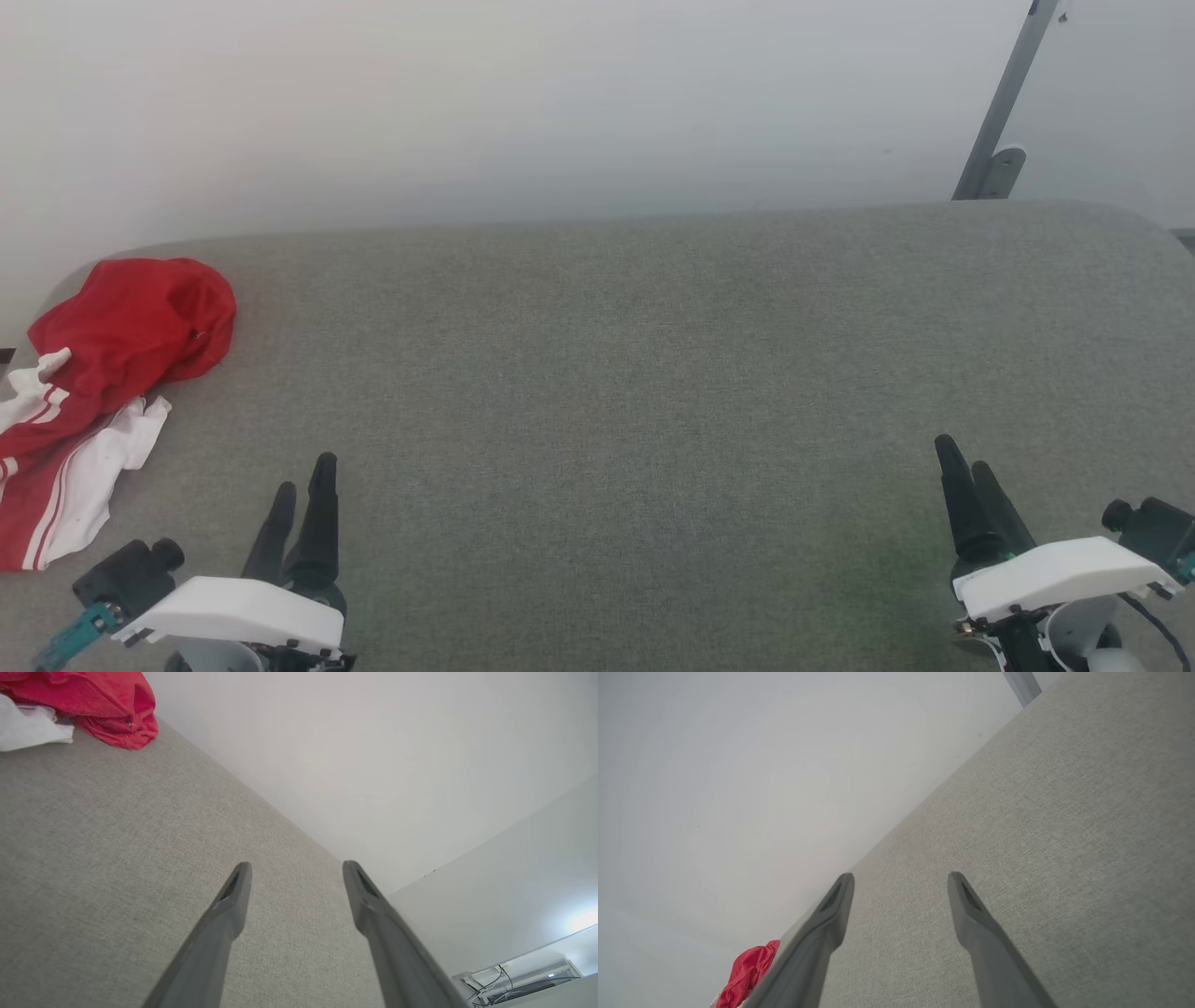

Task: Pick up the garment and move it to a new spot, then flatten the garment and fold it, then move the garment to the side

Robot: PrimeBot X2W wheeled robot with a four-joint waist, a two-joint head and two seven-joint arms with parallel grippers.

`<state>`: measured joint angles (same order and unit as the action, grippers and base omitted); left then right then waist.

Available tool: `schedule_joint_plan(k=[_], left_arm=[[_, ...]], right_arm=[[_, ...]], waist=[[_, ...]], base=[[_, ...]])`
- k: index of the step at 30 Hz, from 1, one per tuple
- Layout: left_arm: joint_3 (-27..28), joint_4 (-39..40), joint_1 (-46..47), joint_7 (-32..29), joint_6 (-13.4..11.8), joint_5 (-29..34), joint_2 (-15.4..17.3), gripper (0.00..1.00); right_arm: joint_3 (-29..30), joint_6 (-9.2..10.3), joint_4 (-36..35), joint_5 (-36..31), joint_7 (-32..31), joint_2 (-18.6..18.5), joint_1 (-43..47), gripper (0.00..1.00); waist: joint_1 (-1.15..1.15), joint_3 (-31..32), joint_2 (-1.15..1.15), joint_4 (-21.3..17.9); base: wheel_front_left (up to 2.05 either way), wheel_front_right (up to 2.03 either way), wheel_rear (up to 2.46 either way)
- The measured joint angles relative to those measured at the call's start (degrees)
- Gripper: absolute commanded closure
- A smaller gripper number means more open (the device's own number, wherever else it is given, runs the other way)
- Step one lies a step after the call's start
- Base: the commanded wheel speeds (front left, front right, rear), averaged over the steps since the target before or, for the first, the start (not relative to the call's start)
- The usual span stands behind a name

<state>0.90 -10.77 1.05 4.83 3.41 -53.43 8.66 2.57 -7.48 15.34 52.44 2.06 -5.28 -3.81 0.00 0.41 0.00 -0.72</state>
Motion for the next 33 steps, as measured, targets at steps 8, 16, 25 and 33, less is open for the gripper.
schedule_joint_plan(k=[8, 16, 25, 33], left_arm=[[0.83, 0.69, -0.30, 1.32, 0.97, 4.69, 0.00, 0.00], [1.13, 0.87, -0.59, 2.47, 1.98, 9.48, -0.03, 0.00], [1.40, 1.30, -0.68, 3.90, 2.67, 15.21, -0.04, 0.00], [1.47, 1.76, -0.82, 4.94, 2.99, 19.39, 0.01, 0.00]], right_arm=[[-0.14, 0.00, -0.76, -4.49, 0.92, -0.19, -0.02, 0.00], [-0.56, 0.00, -1.67, -8.93, 1.55, -0.47, -0.08, 0.00], [-1.07, 0.00, -2.18, -13.32, 2.56, -0.98, -0.29, 0.00], [-1.40, 0.00, -2.85, -17.28, 3.13, -1.21, -0.29, 0.00]], waist=[[0.00, -0.01, 0.00, -0.06], [0.00, 0.00, 0.00, -0.13], [0.00, 0.13, 0.00, -0.24], [0.00, 0.22, 0.00, -0.34]], base=[[0.00, 0.00, 0.00], [0.00, 0.00, 0.00], [0.00, 0.00, 0.00], [0.00, 0.00, 0.00]])
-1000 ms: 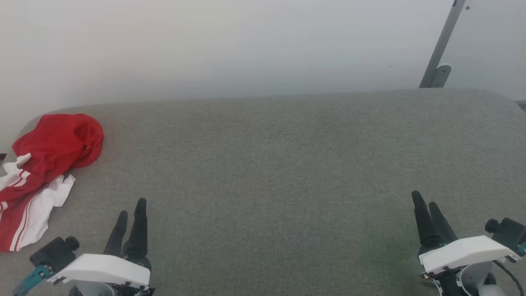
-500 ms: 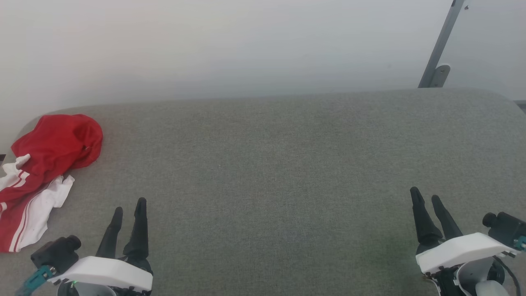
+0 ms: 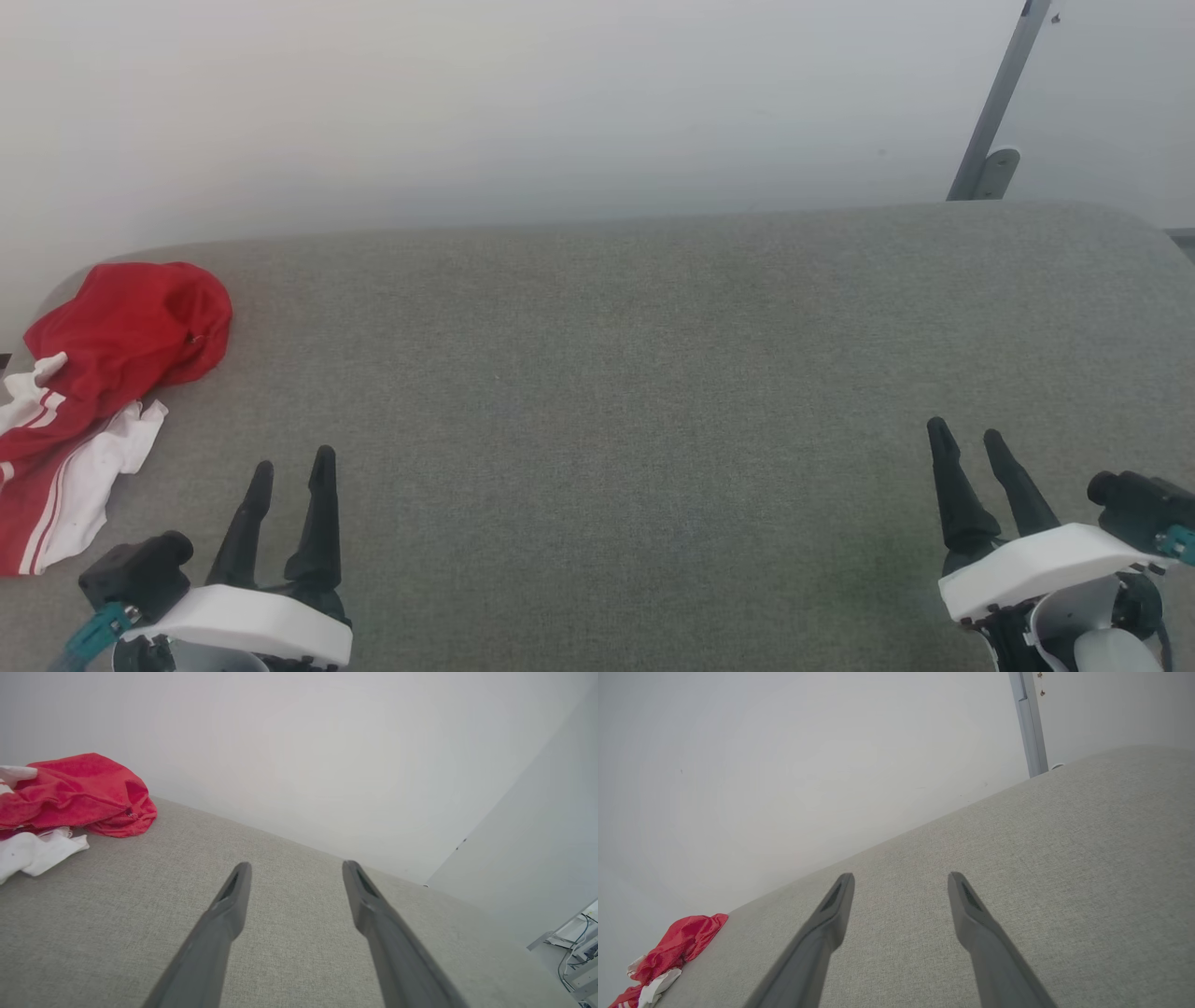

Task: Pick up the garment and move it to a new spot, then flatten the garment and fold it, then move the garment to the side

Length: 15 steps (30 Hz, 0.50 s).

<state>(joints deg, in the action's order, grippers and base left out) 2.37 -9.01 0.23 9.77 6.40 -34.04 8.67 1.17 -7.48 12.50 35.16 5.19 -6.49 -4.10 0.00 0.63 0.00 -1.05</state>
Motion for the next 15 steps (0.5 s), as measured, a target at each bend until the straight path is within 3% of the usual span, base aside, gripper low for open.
schedule_joint_plan(k=[15], left_arm=[[-0.07, 0.62, -0.36, 1.94, 0.51, 7.26, 0.43, 0.00]], right_arm=[[-0.57, 0.00, -1.38, -6.76, 0.93, -0.25, 0.02, 0.00]], waist=[[0.00, 0.17, 0.00, -0.20]], base=[[0.00, 0.00, 0.00]])
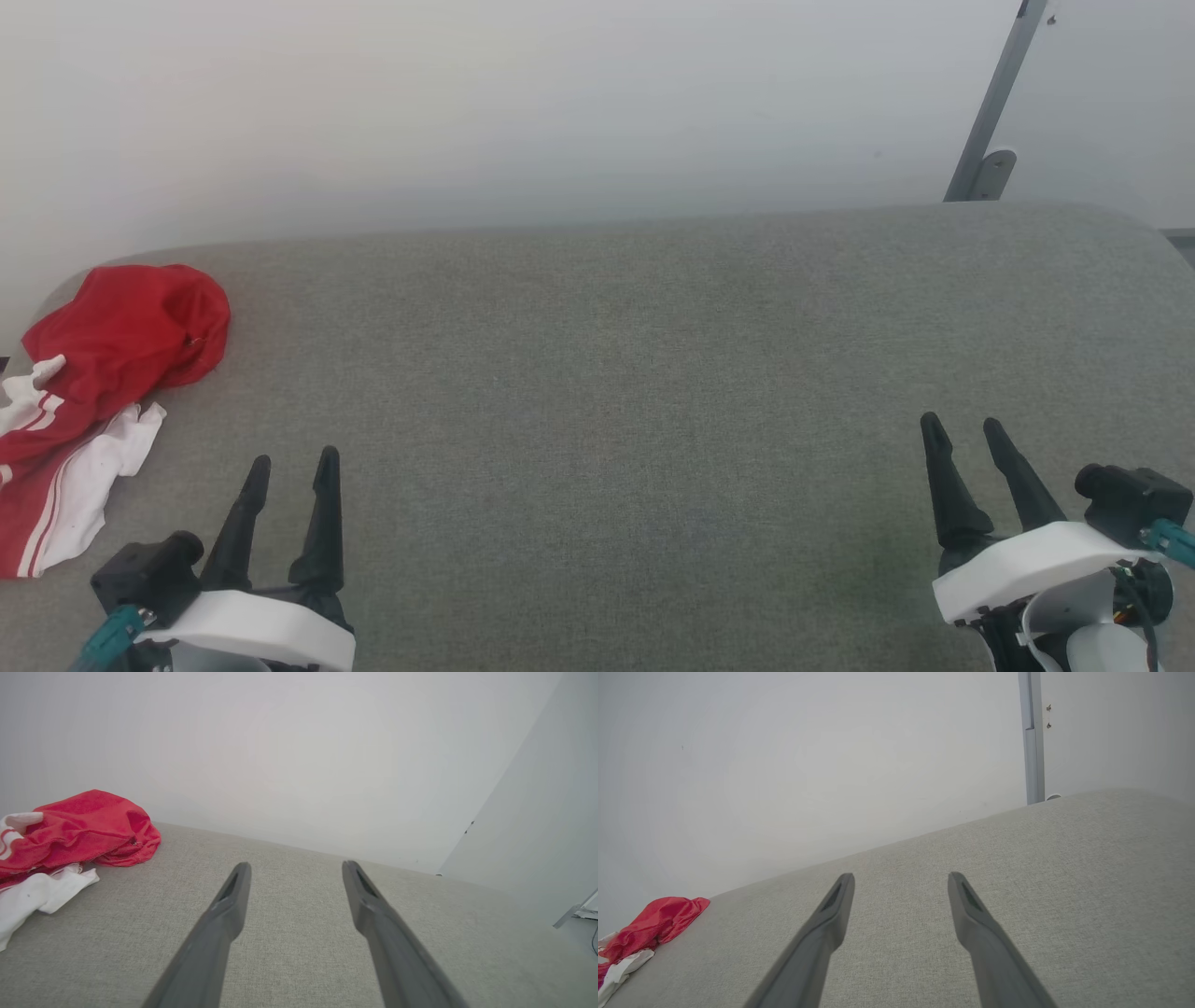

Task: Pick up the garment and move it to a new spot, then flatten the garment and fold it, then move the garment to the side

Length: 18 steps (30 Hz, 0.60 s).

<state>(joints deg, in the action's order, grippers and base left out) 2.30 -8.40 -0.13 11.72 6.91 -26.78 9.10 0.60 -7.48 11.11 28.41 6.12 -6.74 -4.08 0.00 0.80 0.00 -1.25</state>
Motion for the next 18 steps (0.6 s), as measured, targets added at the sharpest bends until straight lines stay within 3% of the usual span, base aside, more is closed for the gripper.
schedule_joint_plan(k=[18], left_arm=[[0.43, 0.49, -0.58, 2.08, 0.19, 7.28, 0.44, 0.00]], right_arm=[[-0.42, -0.01, -1.14, -7.39, 1.45, -0.26, 0.03, 0.00]], waist=[[0.00, 0.29, 0.00, -0.02]], base=[[0.00, 0.00, 0.00]])
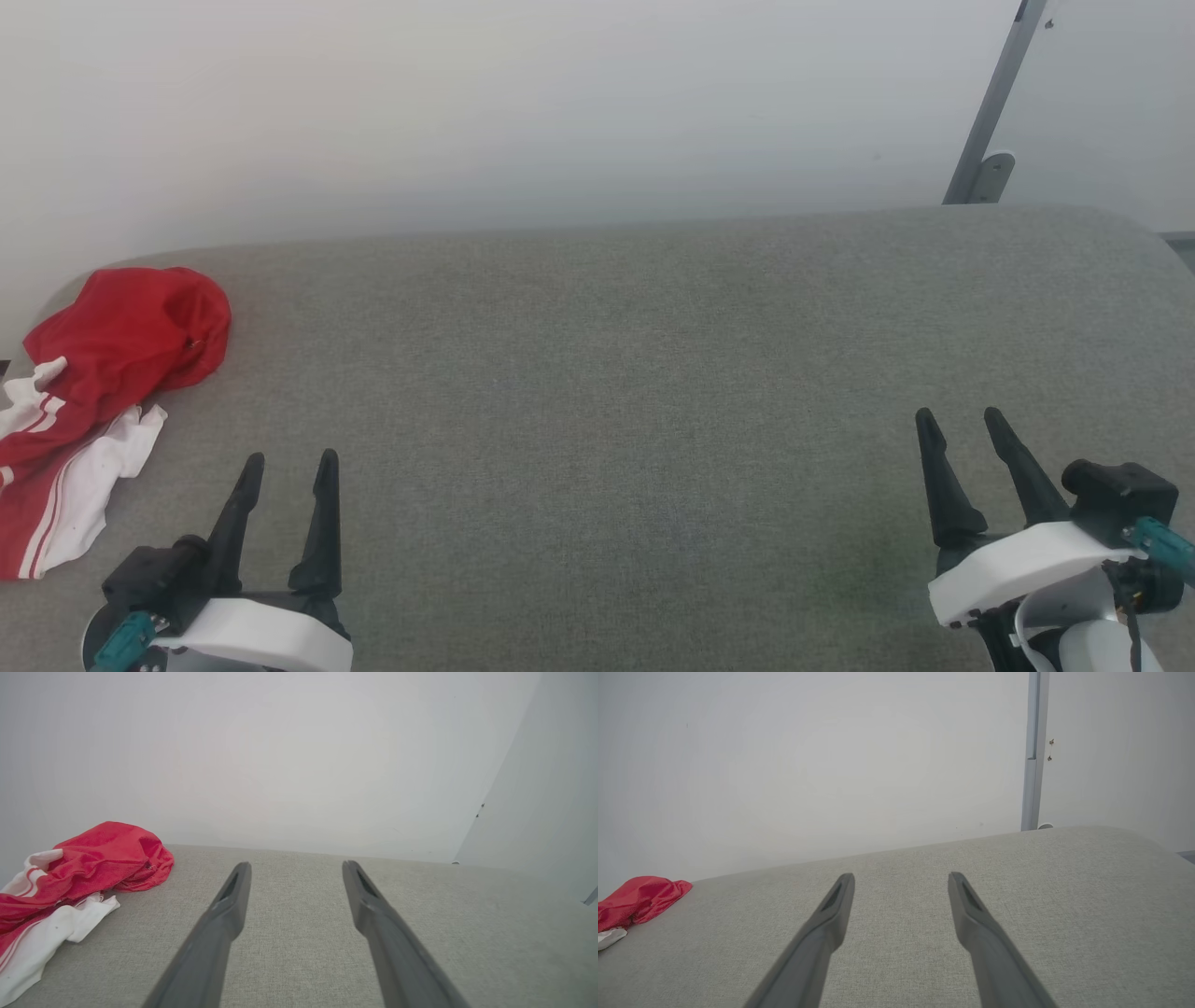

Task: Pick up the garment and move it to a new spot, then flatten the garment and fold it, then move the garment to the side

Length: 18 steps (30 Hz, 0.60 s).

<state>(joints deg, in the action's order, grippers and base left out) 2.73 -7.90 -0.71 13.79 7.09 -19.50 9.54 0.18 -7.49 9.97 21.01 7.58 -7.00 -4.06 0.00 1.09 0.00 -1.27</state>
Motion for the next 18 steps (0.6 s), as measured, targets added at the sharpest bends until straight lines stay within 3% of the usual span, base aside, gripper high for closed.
schedule_joint_plan(k=[18], left_arm=[[1.03, 0.64, -0.26, 1.22, 0.24, 3.91, 0.24, 0.00]], right_arm=[[-0.07, 0.00, -0.22, -4.50, 1.32, -0.21, -0.03, 0.00]], waist=[[0.00, 0.48, 0.00, -0.22]], base=[[0.00, 0.00, 0.00]])
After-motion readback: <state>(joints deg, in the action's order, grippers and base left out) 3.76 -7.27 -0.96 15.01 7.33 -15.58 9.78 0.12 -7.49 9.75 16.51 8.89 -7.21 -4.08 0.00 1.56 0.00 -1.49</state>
